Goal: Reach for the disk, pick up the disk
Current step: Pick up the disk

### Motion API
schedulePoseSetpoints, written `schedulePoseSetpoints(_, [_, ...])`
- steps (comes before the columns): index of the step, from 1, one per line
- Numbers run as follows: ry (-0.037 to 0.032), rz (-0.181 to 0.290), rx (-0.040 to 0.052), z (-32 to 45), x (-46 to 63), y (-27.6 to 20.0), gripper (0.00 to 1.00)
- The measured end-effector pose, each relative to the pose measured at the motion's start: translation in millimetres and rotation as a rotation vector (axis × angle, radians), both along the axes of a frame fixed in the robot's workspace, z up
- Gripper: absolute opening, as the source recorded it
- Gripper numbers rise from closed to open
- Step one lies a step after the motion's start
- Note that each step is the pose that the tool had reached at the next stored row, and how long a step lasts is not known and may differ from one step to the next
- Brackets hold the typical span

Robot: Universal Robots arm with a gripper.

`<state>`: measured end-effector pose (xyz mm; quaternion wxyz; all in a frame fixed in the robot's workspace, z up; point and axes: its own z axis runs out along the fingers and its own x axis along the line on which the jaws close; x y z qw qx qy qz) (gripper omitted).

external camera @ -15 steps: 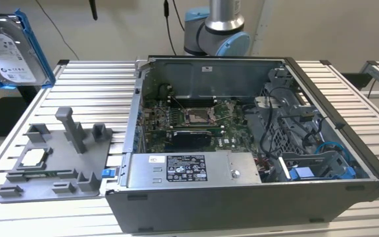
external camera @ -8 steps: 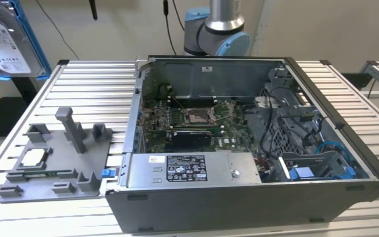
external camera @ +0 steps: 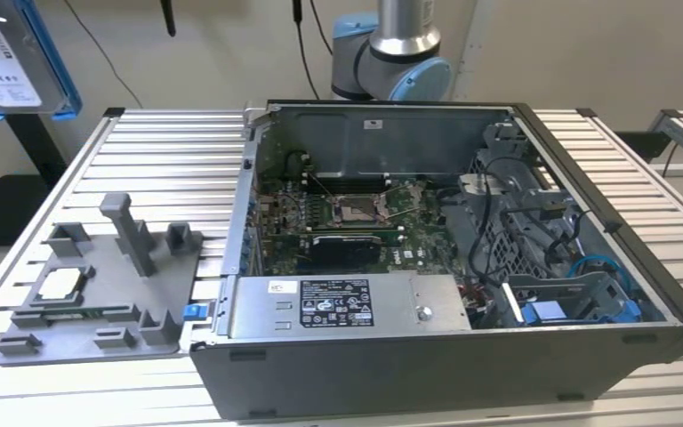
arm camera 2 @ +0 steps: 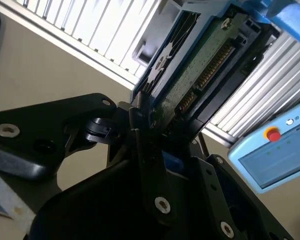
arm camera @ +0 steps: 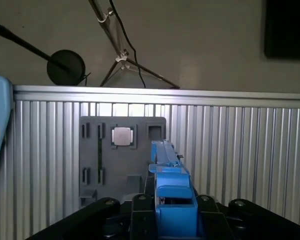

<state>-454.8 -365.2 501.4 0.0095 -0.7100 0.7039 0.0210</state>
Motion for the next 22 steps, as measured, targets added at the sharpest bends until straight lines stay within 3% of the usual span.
schedulePoseSetpoints(7, [0.0001,0.0,-0.0001,18.7,0.0,0.0,0.0])
schedulePoseSetpoints(22, [0.0,0.0,0.0,19.1,1.3,0.0,0.0])
